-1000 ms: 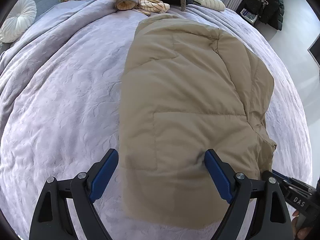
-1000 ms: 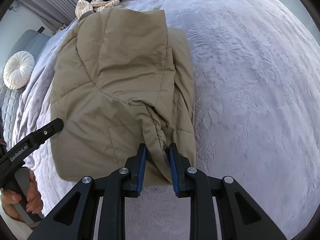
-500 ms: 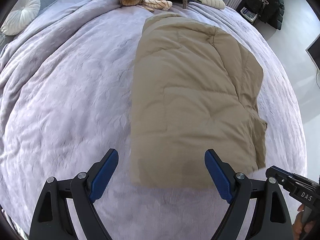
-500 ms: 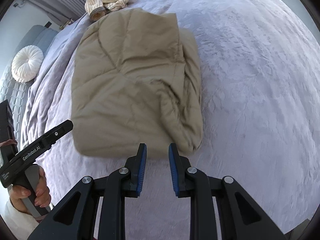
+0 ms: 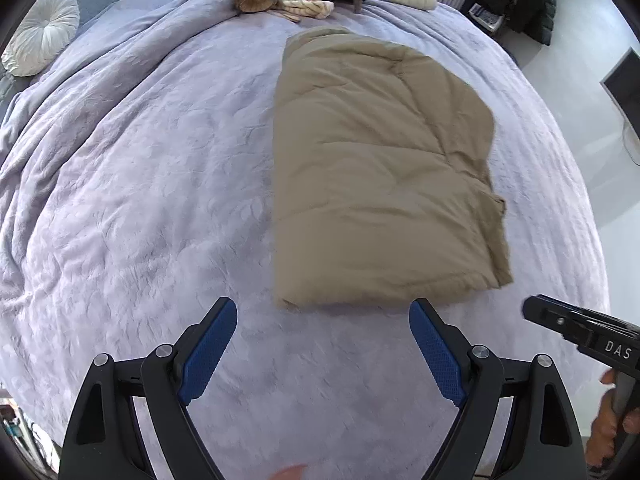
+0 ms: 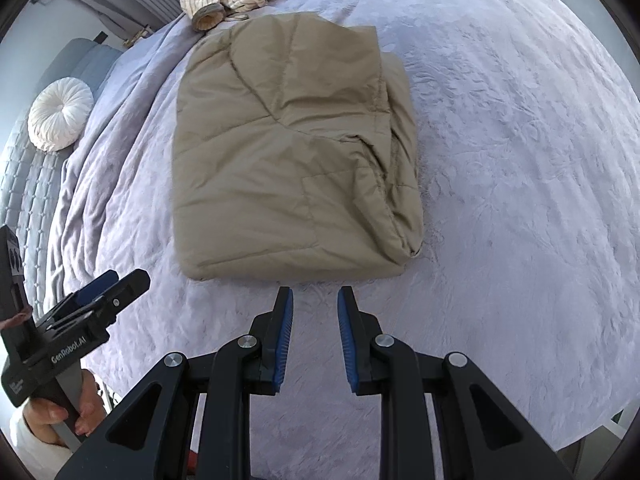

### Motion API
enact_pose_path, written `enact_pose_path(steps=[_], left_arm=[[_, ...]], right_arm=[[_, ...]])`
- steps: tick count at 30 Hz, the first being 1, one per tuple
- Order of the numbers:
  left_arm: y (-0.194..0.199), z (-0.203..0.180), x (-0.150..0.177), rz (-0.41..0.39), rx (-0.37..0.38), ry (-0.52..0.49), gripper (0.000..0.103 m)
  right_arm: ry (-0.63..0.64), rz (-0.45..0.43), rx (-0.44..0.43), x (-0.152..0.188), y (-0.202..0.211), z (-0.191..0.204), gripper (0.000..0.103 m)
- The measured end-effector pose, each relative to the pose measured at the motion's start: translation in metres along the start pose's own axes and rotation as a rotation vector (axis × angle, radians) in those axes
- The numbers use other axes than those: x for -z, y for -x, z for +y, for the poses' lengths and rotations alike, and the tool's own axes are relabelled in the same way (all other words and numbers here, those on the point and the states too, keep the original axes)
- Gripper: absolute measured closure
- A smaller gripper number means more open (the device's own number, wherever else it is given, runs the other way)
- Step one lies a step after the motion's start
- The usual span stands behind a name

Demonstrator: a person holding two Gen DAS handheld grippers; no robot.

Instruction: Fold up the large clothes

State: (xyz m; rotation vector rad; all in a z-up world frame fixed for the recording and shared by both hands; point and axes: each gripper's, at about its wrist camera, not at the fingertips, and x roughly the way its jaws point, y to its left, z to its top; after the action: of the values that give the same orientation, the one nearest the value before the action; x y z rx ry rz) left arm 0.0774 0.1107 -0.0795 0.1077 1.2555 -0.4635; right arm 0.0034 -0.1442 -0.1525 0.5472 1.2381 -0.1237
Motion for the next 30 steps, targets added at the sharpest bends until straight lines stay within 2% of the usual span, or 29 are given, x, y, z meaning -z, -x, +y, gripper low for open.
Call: enact_pose_path(steps=[1,2,3,8,11,14,16,20,24,26,30], left_arm=[[0.003,-0.001,0.002,0.003,0.002,-0.002,0.014],[0.005,-0.002,0.003,0.006,-0.001,-0.006,0.011],[0.006,-0.003,0.004,0.009,-0.005,-0.009,0.0],[0.013,-0.004,0.009,-0.003,-0.003,-0.006,0.0],[0.021,-0.005,0.008,-0.032,-0.043,-0.01,0.0],[0.03,-0.003,0.005,-0.07,-0.056,-0.014,0.0],[0.031,-0.001,0.004,-0.064,-0.055,-0.01,0.0],[0.04,0.0,0.003,-0.072,-0.063,-0.008,0.0],[0.052,-0.005,0.004,-0.093,-0.096,-0.025,0.0],[0.056,-0.01,0.005,-0.099,-0.148,-0.043,0.0],[0.068,-0.012,0.008,-0.096,-0.104,-0.017,0.0]], right_arm=[[0.0,0.006,-0.004,0.001,0.0,0.002,0.058],[0.0,0.01,-0.008,0.002,0.0,0.003,0.057],[0.004,0.016,-0.014,0.003,0.0,0.005,0.057],[0.021,0.017,-0.016,0.007,0.007,0.013,0.057],[0.019,0.0,-0.01,0.008,0.015,0.016,0.05],[0.022,-0.023,0.003,0.007,0.023,0.02,0.04],[0.024,-0.044,0.028,0.007,0.028,0.022,0.024],[0.01,-0.075,0.07,0.008,0.036,0.023,0.019],[0.009,-0.127,0.123,0.012,0.049,0.026,0.0],[0.025,-0.16,0.153,0.012,0.058,0.031,0.0],[0.052,-0.216,0.168,0.014,0.079,0.041,0.0]])
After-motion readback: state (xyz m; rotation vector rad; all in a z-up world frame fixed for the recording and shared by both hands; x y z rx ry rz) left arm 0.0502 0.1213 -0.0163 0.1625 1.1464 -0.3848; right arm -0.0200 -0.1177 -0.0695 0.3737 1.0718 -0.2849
